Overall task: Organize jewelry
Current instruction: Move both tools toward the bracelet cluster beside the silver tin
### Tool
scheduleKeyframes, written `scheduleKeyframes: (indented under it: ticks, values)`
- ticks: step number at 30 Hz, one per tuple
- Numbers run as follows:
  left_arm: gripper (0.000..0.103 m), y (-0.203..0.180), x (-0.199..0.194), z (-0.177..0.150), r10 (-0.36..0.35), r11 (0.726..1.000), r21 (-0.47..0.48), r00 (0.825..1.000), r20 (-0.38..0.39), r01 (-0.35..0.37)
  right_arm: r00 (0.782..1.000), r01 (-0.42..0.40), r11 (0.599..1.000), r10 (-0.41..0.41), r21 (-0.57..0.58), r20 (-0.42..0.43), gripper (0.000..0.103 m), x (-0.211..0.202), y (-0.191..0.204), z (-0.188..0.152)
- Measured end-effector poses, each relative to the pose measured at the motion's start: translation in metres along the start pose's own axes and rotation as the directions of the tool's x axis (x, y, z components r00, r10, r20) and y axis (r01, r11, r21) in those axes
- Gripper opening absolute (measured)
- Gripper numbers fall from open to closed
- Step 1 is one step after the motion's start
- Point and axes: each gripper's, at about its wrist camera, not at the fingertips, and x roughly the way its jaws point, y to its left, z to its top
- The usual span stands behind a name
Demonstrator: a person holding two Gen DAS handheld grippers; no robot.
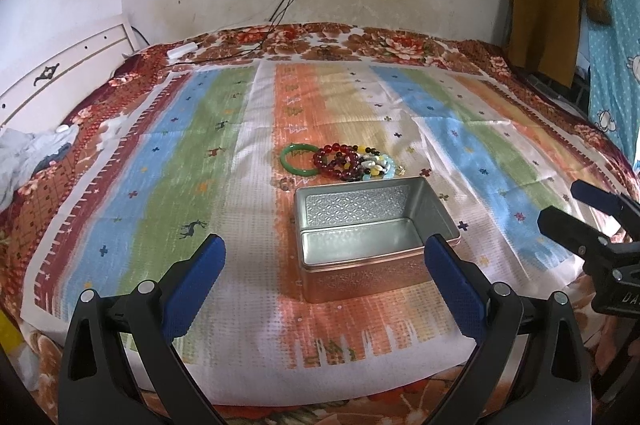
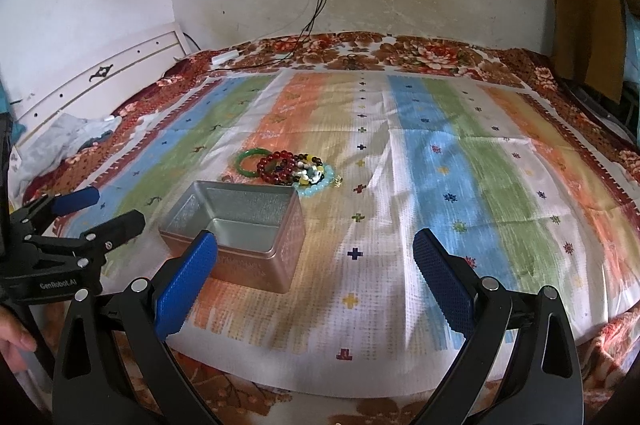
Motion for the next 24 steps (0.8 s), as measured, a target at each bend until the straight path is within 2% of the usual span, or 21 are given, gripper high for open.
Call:
scheduleKeyframes:
  ticks: [11,14,20,24]
  values:
    - [0.098,-0.003,0.013,0.017,-0.005,1.000,0.027,1.000,-0.011,0.006,1.000,0.012,1.000,-0.012,-0.022,-0.003,0.099,0.017,-0.001,0.018]
    - [0.098,0.001,0.020,0.027,0.018,0.999,0.033,1.000,-0.016,-0.018,1.000,0.011,1.000,-0.011,-0.004,-0.009,0.099,0.022,-0.007,0.023]
    - [0.098,0.014,0.036,0.041,-0.014,1.000,0.000,0.998,-0.056,0.014,1.000,0.011,1.000,-0.011,0.026,-0.027,0.099,0.037,-0.018,0.038]
    - [0.098,0.019,0.042,0.052,0.015,1.000,0.000,0.999,-0.047,-0.015,0.999,0.007,1.000,-0.007,-0.001,-0.032,0.099,0.046,-0.014,0.045]
